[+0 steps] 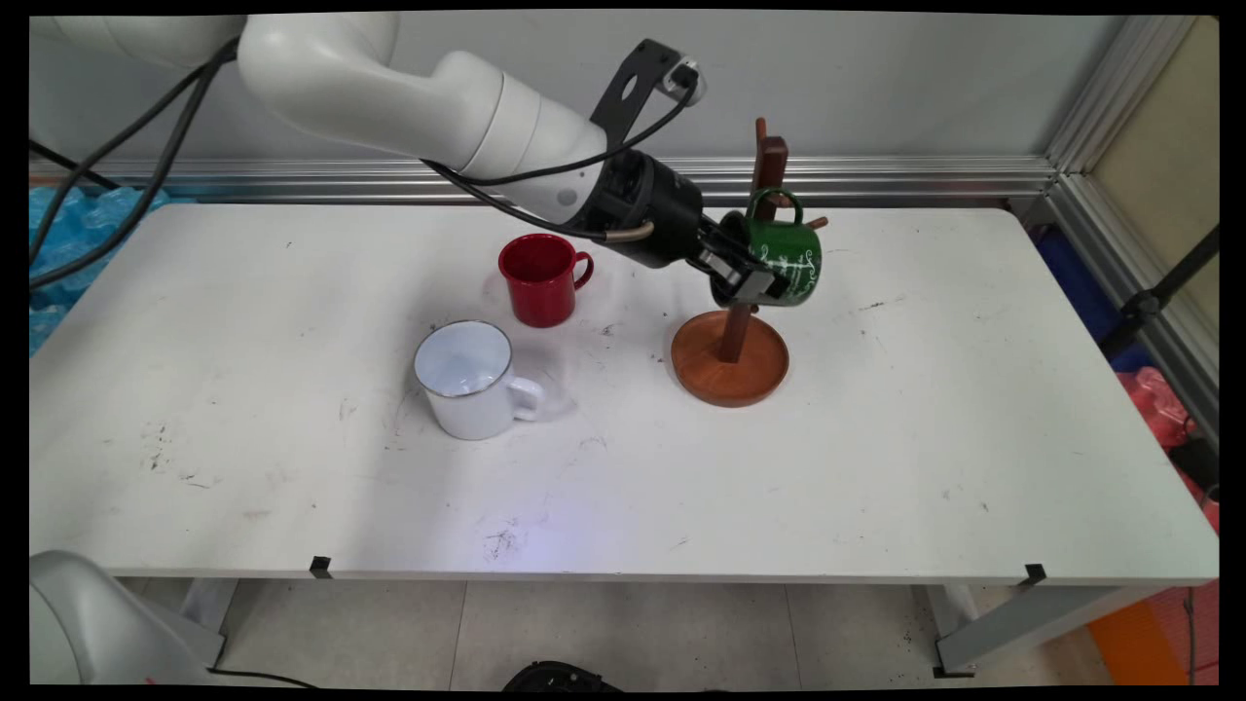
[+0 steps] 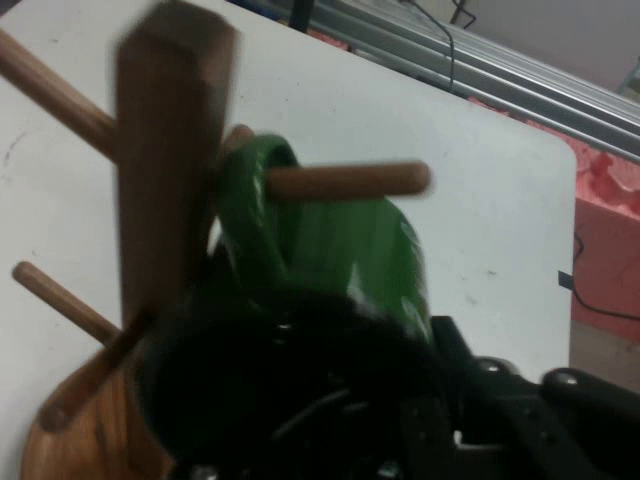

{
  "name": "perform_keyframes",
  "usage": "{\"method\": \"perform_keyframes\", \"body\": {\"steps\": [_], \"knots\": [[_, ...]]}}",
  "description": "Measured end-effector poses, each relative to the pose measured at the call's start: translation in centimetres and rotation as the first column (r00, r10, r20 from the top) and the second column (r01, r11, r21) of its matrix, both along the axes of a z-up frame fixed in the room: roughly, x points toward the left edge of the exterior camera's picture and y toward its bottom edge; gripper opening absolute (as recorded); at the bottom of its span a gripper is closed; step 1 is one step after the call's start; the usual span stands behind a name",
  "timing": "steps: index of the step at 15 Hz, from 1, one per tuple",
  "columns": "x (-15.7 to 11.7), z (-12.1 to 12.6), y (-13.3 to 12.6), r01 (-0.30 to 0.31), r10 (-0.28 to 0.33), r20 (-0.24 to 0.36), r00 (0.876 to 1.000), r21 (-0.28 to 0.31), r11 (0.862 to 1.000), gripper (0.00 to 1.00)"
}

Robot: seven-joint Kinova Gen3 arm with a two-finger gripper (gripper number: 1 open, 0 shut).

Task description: Place the picked object on the table

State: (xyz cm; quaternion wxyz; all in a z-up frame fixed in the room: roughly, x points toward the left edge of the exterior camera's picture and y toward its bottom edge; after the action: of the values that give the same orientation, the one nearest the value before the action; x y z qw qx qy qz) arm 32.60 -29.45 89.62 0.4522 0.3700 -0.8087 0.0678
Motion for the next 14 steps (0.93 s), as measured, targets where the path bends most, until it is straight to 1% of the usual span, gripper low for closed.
{"method": "perform_keyframes", "body": {"steps": [9, 14], "knots": [[0.1, -0.2, 0.4, 0.008, -0.008, -0.008, 1.000, 0.003, 1.000, 0.00], [-0.3, 0.8, 0.6, 0.037, -0.038, -0.021, 0.999, -0.010, 0.999, 0.00]]}}
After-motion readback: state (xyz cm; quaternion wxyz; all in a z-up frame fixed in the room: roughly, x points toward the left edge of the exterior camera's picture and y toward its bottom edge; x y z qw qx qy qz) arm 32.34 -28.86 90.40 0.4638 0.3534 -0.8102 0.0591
